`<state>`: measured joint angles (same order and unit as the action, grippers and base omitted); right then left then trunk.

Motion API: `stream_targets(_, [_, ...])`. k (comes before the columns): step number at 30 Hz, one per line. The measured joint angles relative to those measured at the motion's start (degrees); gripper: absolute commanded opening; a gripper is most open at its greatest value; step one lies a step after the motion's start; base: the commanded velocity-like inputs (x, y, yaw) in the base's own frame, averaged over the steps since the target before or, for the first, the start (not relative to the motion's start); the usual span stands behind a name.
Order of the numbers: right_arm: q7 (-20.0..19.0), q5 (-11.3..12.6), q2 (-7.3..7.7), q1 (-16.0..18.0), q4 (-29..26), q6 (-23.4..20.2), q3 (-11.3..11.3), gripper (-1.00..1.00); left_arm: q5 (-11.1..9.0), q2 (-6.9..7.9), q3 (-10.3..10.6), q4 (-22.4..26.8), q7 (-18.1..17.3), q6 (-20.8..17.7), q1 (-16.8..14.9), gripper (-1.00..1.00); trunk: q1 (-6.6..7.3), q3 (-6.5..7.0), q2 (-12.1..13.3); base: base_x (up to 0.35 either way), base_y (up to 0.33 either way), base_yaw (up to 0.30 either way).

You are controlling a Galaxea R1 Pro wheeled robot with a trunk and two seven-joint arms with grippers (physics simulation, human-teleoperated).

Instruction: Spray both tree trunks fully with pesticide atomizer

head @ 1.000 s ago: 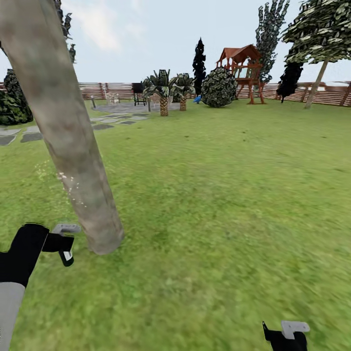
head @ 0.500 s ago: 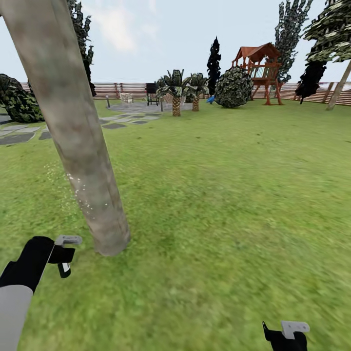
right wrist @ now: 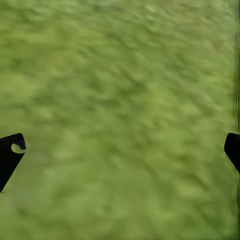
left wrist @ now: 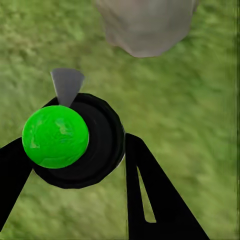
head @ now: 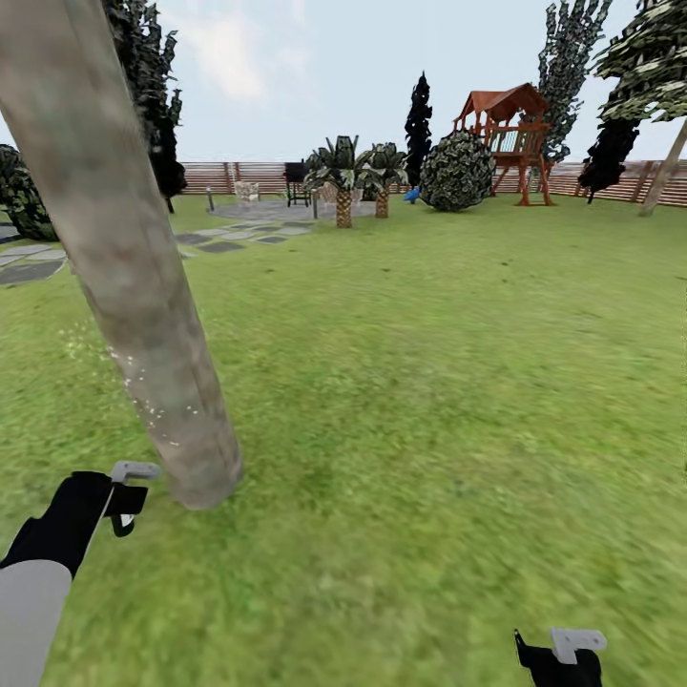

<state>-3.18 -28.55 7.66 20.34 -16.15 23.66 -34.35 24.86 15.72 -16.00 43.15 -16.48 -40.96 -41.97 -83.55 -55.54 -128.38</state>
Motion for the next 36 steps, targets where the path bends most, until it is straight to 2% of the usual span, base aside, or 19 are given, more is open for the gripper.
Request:
stream_targets(5, [0.0,0.0,-0.07,0.0,0.01,0.0,0.02,1.0,-0.05,-0.18,0.0,0.01,0.02,-0.01,0.0,-1.0,-0.01,0.0,0.0,-0.076,-0.274,0.071])
stream_targets(16, [0.0,0.0,-0.09,0.01,0.02,0.0,0.03,1.0,0.09,-0.65,-0.02,0.04,0.08,-0.02,0.02,-1.0,0.02,0.0,0.0,0.078,-0.268,0.268])
stream_targets(29, [0.0,0.0,-0.09,0.0,0.0,0.0,-0.02,1.0,0.09,-0.75,-0.09,0.0,0.09,0.0,0.0,-1.0,0.0,0.0,0.0,0.155,-0.238,0.024])
stream_targets(36, [0.0,0.0,-0.09,0.01,0.01,0.0,0.01,1.0,0.09,-0.74,-0.09,0.07,0.08,-0.01,0.01,-1.0,0.0,0.0,0.0,0.002,-0.273,0.217])
